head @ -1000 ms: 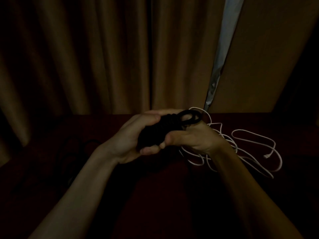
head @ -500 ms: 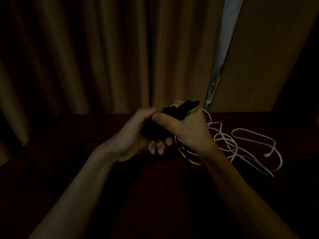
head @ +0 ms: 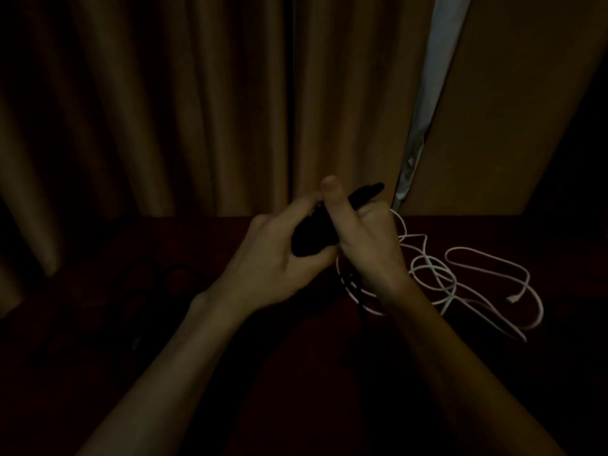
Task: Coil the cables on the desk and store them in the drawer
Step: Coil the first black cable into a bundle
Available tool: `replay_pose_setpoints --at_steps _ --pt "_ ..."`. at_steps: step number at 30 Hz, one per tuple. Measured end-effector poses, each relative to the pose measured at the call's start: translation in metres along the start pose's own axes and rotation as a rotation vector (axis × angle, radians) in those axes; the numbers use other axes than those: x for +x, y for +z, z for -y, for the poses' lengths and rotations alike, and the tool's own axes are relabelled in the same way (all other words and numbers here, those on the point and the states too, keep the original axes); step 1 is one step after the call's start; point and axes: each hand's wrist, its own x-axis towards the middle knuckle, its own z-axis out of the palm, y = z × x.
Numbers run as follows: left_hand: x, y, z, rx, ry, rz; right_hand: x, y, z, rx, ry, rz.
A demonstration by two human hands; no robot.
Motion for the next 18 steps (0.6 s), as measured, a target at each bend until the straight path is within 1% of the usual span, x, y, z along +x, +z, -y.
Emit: replay_pose_setpoints --at_steps 2,5,8,10,12,13,14,16,17,18 --pt "-0.001 -0.002 0.005 0.018 0.016 -0.031 0.001 0.000 -0.001 -0.022 -0.007 0.088" --pt "-0.002 -0.010 0.013 -0.015 -0.078 -0.074 0.003 -0.007 -0.003 0.020 0.044 0.244" --pt "-0.002 -0.016 0.019 -0.143 -0.162 -0.107 0.005 -0.013 -0.007 0.265 0.107 0.392" --pt "-0.002 -0.018 0.019 -0.233 -0.173 -0.099 0.006 -0.012 -0.010 0.373 0.115 0.420" --pt "-0.002 -0.018 0.017 -0.333 -0.190 -0.049 0.007 -0.014 -0.011 0.389 0.068 0.397" --pt "-0.002 -0.018 0.015 -0.391 -0.206 -0.005 0.009 -0.016 -0.011 0.384 0.048 0.419" --pt "-0.002 -0.018 0.014 -0.457 -0.225 0.053 0.009 -0.021 -0.010 0.388 0.034 0.484" --pt "-0.003 -0.019 0.014 -0.593 -0.257 0.174 0.007 -0.030 -0.010 0.418 0.055 0.681" --pt "-0.003 -0.020 0.014 -0.657 -0.268 0.220 0.007 -0.033 -0.010 0.408 0.064 0.753" --pt "-0.004 -0.021 0.015 -0.723 -0.275 0.265 0.006 -0.035 -0.011 0.377 0.067 0.786"
